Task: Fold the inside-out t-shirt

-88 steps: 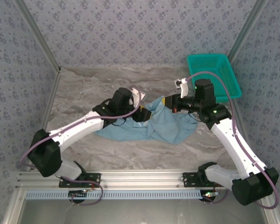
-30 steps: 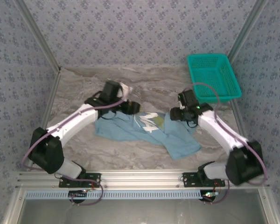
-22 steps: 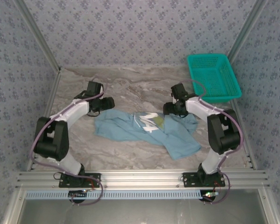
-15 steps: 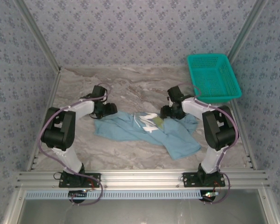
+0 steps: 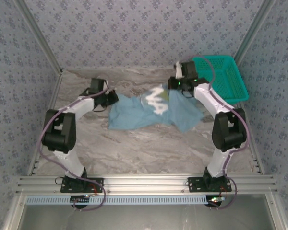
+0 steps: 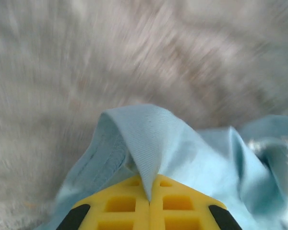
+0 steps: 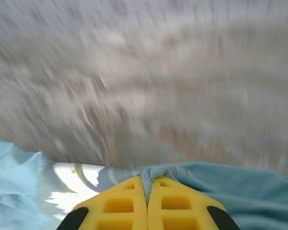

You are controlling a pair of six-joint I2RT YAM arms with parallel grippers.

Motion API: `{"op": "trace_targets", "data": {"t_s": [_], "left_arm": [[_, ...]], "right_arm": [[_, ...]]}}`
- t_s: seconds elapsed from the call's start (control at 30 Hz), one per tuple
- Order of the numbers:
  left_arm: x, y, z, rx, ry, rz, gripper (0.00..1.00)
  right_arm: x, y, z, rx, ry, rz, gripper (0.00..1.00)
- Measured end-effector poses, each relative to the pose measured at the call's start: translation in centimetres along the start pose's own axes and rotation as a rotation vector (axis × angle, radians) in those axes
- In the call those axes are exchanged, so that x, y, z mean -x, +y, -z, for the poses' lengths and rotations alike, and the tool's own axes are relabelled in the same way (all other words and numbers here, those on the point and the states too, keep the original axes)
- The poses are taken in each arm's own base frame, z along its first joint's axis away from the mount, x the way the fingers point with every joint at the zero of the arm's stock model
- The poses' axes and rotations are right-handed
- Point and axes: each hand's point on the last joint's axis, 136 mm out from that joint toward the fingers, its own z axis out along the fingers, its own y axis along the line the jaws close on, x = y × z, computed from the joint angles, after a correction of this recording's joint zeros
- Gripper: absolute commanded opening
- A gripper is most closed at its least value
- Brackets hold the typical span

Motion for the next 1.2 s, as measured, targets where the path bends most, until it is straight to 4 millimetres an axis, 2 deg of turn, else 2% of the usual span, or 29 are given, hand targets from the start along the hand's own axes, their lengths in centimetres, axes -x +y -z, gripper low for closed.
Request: {"op": "trace_targets", "data": {"t_s": [0.07,0.13,0.17,0.2,0.23,0.27,0.33,0.43,0.5,0.53,0.57,0.6,0.63,0.73,0.8,0.87,0.93,1.0,1.07,1.13,1.2], "left_arm": [[4.2,-3.9,5.2,-0.081,-0.17,-0.065,0.0],[6.8,-7.4,11.0,-0.155,-0.32,-0.122,0.0],[7.5,-8.8,13.8,-0.189,-0.387,-0.149,0.0],[7.7,-9.8,15.9,-0.217,-0.437,-0.17,0.0],[7.4,-10.2,17.4,-0.236,-0.47,-0.186,0.0],[6.4,-9.9,18.1,-0.239,-0.477,-0.192,0.0],[3.8,-8.2,17.5,-0.221,-0.441,-0.185,0.08],[-2.9,-2.6,11.9,-0.116,-0.233,-0.131,0.31],[-9.6,2.4,7.8,-0.004,-0.009,-0.061,0.4],[-12.4,4.2,6.9,0.041,0.079,-0.028,0.44],[-15.3,5.8,6.6,0.082,0.165,-0.003,0.49],[-17.2,6.6,6.7,0.107,0.22,0.009,0.53],[-17.8,6.6,7.0,0.114,0.239,0.014,0.55],[-16.6,5.1,7.7,0.088,0.191,-0.019,0.62],[-14.4,4.0,8.3,0.08,0.124,-0.038,0.62],[-12.5,3.4,8.5,0.088,0.068,-0.051,0.63],[-11.4,3.3,8.6,0.103,0.036,-0.057,0.63],[-10.8,3.5,8.3,0.126,0.024,-0.058,0.64],[-10.5,3.8,8.0,0.147,0.021,-0.057,0.64],[-10.5,4.3,7.7,0.171,0.024,-0.056,0.64],[-10.5,4.8,7.3,0.198,0.034,-0.052,0.64]], "right_arm": [[3.6,2.3,3.9,0.025,-0.123,0.069,0.0],[4.8,4.6,8.0,0.039,-0.212,0.123,0.0],[4.4,5.8,10.2,0.042,-0.244,0.144,0.04],[3.6,6.5,11.8,0.04,-0.263,0.154,0.13],[1.8,6.9,13.2,0.031,-0.267,0.157,0.25],[-0.4,6.7,13.9,0.015,-0.248,0.151,0.36],[-5.9,5.1,13.9,-0.042,-0.162,0.13,0.48],[-15.6,1.1,11.9,-0.151,0.047,0.065,0.59],[-21.5,-1.2,10.8,-0.217,0.21,0.037,0.63],[-23.2,-1.8,10.7,-0.233,0.26,0.033,0.64],[-23.9,-1.9,10.6,-0.232,0.284,0.029,0.64],[-23.6,-1.5,10.3,-0.213,0.276,0.028,0.66],[-23.0,-1.0,10.0,-0.19,0.262,0.03,0.67],[-19.8,2.3,7.2,-0.082,0.22,0.07,0.73],[-18.1,5.2,4.3,-0.003,0.205,0.134,0.75],[-17.5,7.8,1.8,0.056,0.208,0.206,0.76],[-17.9,9.8,-0.4,0.095,0.23,0.277,0.78],[-19.1,11.3,-2.3,0.117,0.266,0.352,0.79],[-20.3,12.0,-3.5,0.115,0.306,0.41,0.77],[-21.2,12.4,-4.7,0.099,0.342,0.46,0.73],[-21.6,12.3,-6.1,0.063,0.365,0.508,0.61]]}}
